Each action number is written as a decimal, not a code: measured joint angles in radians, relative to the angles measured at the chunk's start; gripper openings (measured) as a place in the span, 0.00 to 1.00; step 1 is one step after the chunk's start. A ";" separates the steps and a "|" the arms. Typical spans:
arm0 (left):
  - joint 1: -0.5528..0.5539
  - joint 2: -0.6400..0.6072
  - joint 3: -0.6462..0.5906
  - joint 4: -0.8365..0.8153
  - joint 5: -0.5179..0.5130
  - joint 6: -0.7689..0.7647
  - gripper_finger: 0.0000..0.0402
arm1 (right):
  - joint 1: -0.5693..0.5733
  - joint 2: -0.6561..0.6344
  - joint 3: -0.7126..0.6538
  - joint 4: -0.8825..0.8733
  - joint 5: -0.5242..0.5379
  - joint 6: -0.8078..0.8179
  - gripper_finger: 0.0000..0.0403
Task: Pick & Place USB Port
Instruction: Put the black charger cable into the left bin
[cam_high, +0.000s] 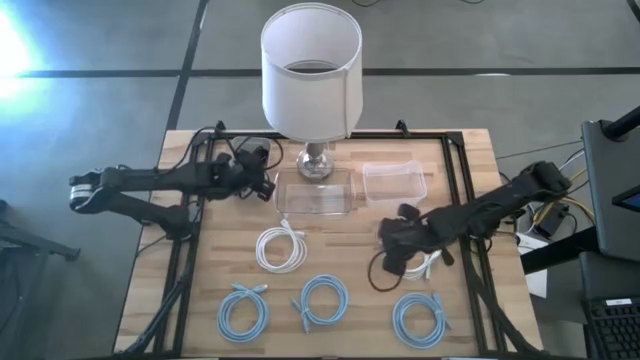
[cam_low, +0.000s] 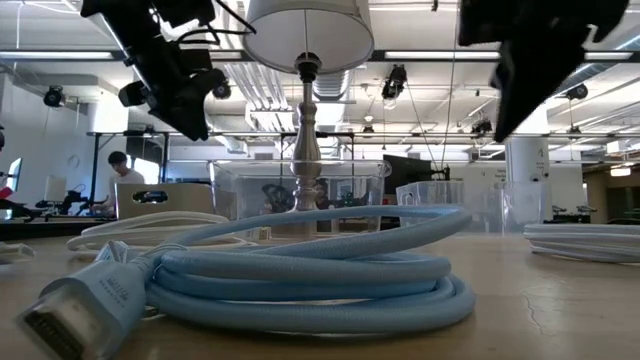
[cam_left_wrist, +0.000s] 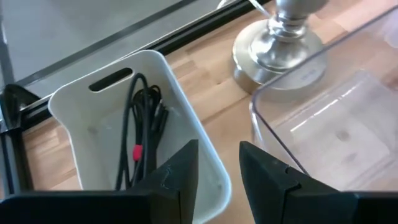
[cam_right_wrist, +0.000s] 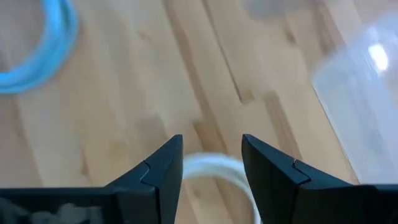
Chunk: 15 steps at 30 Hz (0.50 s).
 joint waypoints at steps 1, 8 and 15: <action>-0.005 0.000 0.000 0.000 0.000 0.000 0.30 | 0.007 -0.009 -0.004 -0.042 0.006 0.036 0.40; -0.019 0.002 0.000 0.000 0.000 0.000 0.30 | 0.021 -0.077 -0.062 -0.282 0.012 0.269 0.38; -0.020 0.008 -0.001 0.000 0.000 0.011 0.30 | 0.020 -0.194 -0.221 -0.276 0.008 0.410 0.36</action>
